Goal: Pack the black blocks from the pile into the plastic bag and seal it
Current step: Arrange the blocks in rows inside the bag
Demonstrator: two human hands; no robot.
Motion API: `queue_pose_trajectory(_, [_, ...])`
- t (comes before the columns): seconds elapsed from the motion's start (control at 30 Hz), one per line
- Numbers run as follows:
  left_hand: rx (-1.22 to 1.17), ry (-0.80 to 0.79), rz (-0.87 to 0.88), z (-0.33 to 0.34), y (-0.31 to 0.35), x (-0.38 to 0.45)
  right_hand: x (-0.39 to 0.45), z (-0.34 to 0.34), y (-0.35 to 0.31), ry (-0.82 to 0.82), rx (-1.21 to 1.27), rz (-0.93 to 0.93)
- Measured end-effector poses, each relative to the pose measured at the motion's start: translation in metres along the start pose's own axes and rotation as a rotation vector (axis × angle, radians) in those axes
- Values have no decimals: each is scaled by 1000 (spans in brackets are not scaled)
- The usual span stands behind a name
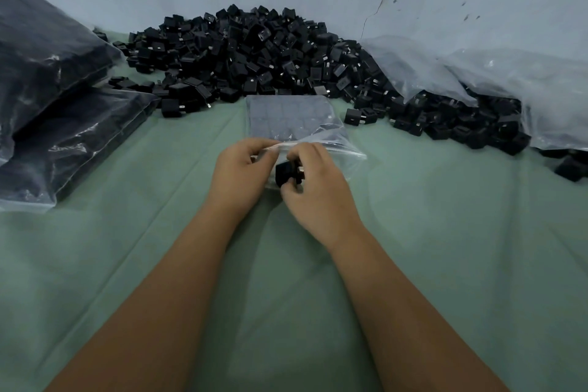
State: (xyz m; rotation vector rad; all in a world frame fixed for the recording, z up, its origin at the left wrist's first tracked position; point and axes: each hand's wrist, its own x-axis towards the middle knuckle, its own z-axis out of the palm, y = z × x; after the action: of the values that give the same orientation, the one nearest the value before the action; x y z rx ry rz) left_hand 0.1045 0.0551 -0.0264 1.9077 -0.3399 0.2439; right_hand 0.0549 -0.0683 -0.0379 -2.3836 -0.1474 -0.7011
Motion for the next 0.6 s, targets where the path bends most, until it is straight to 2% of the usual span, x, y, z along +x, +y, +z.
queue_pose_trajectory(0.1, [-6, 65, 66, 0, -1, -2, 2, 2, 3, -54, -58, 48])
queue_pose_trajectory(0.23, [-165, 19, 185, -4, 4, -5, 4, -1, 8, -13, -229, 95])
queue_pose_trajectory(0.27, [-240, 63, 163, -6, 4, -4, 4, -1, 9, -8, -251, 117])
queue_pose_trajectory(0.33, [-283, 250, 23, -14, 0, 1, 4, -1, 10, -20, -225, 152])
queue_pose_trajectory(0.4, [-135, 351, -168, -22, -8, 5, 5, -1, 8, -58, -125, 155])
queue_pose_trajectory(0.47, [46, 270, -282, -25, -15, 7, 6, -1, 5, -128, -83, 94])
queue_pose_trajectory(0.6, [237, 105, -281, -20, -15, 6, 6, 0, 1, -213, -75, -23])
